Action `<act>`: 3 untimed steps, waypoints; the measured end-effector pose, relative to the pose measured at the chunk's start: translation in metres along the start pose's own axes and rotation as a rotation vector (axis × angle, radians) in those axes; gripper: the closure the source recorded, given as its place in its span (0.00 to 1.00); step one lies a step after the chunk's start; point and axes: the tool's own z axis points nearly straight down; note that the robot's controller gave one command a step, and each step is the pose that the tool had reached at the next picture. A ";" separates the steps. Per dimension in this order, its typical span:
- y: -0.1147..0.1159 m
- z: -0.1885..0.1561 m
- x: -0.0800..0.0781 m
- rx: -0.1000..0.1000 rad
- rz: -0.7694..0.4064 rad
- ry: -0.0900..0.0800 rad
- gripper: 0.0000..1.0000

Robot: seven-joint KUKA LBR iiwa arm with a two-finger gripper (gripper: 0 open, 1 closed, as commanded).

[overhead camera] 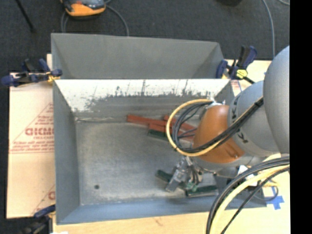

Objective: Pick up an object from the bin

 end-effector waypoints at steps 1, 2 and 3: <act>-0.001 -0.003 0.001 0.001 -0.001 0.002 1.00; -0.002 -0.022 0.003 0.005 -0.001 0.010 1.00; -0.001 -0.045 0.002 0.003 -0.001 0.007 1.00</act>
Offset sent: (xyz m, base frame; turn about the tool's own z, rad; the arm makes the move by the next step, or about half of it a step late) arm -0.0002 0.0001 0.0885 0.0000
